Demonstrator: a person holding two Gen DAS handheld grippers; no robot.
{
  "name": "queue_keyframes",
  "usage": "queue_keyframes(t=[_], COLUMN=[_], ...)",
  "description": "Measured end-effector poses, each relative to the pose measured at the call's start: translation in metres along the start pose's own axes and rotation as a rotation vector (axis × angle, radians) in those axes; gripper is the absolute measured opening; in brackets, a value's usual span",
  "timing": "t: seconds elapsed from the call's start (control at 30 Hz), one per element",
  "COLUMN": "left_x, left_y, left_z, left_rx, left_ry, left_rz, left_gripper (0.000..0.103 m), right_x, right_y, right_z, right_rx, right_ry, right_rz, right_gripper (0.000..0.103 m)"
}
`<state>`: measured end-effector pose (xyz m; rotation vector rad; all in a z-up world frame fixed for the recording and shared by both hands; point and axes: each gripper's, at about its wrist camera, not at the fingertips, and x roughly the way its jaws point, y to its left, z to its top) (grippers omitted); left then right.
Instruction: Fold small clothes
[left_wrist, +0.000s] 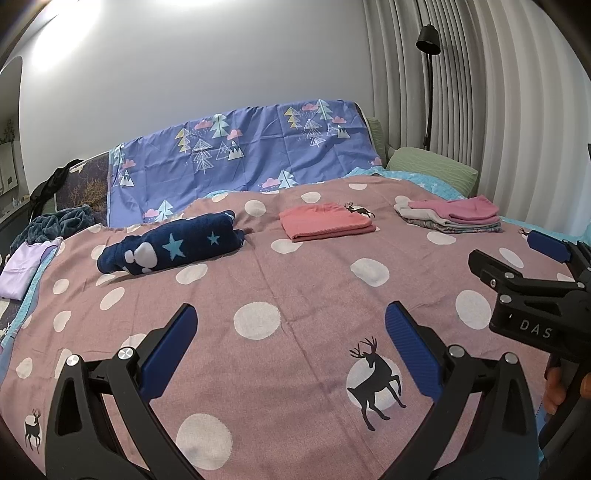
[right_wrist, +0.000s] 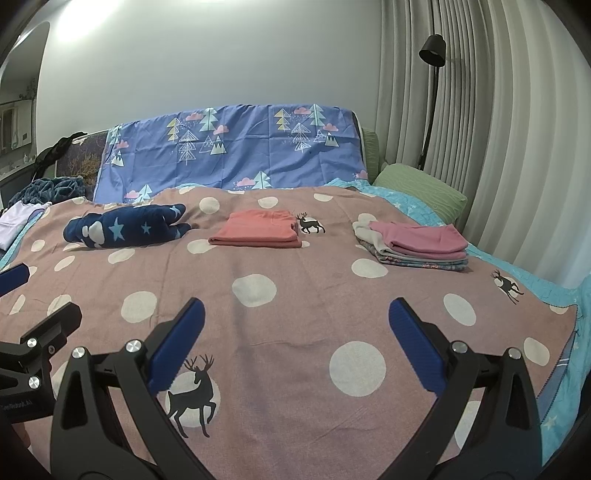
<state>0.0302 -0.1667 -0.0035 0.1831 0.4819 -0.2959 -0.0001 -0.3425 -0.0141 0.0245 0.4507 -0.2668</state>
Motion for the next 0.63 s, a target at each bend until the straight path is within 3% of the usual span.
queue_keyframes(t=[0.63], left_x=[0.0039], left_y=[-0.0002], left_z=[-0.0053], left_rx=[-0.003], left_ry=[0.013], left_rz=[0.000], left_gripper=[0.102], right_x=[0.0043], right_y=[0.0023], right_z=[-0.0017], right_rx=[-0.002], right_ry=[0.005], right_rz=[0.002], right_gripper=[0.101])
